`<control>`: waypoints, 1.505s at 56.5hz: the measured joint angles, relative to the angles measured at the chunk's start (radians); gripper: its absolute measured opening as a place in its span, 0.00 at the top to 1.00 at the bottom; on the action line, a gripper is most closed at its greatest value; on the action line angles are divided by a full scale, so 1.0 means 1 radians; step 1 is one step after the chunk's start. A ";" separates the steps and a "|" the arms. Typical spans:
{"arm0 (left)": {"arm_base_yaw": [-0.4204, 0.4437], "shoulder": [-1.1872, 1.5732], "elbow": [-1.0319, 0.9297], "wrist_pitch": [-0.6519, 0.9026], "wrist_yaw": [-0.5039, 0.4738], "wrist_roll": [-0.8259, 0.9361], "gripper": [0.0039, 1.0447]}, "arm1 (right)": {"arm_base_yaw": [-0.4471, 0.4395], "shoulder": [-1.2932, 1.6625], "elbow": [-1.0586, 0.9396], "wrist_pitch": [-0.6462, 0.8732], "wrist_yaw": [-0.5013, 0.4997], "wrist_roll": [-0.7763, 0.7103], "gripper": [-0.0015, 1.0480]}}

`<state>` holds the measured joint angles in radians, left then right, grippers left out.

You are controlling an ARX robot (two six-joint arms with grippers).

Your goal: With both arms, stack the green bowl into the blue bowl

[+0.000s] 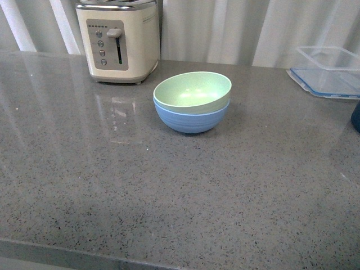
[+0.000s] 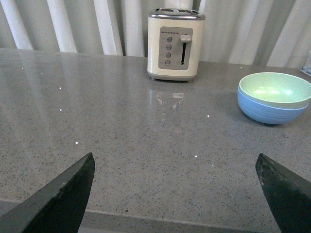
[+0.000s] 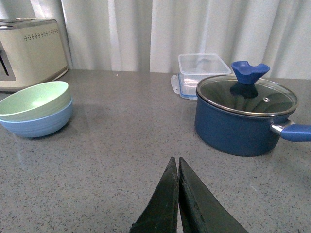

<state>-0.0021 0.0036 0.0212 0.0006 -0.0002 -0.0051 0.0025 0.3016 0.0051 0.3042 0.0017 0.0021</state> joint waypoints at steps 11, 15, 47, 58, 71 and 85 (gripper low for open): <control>0.000 0.000 0.000 0.000 0.000 0.000 0.06 | 0.000 -0.066 0.000 -0.065 0.000 0.000 0.99; 0.000 0.000 0.000 0.000 0.000 0.000 0.06 | 0.000 -0.082 0.000 -0.082 0.000 0.000 0.99; 0.000 0.000 0.000 0.000 0.000 0.000 0.06 | 0.000 -0.297 0.000 -0.303 -0.002 -0.002 0.66; 0.000 0.000 0.000 0.000 0.000 0.000 0.06 | 0.000 -0.297 0.000 -0.303 -0.002 -0.002 0.38; 0.000 0.000 0.000 0.000 0.000 0.000 0.06 | 0.000 -0.297 0.000 -0.303 -0.002 0.000 0.09; 0.000 0.000 0.000 0.000 0.000 0.000 0.06 | 0.000 -0.297 0.000 -0.303 -0.002 -0.001 0.10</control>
<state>-0.0021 0.0032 0.0212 0.0006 -0.0002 -0.0051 0.0025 0.0044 0.0055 0.0017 -0.0002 0.0013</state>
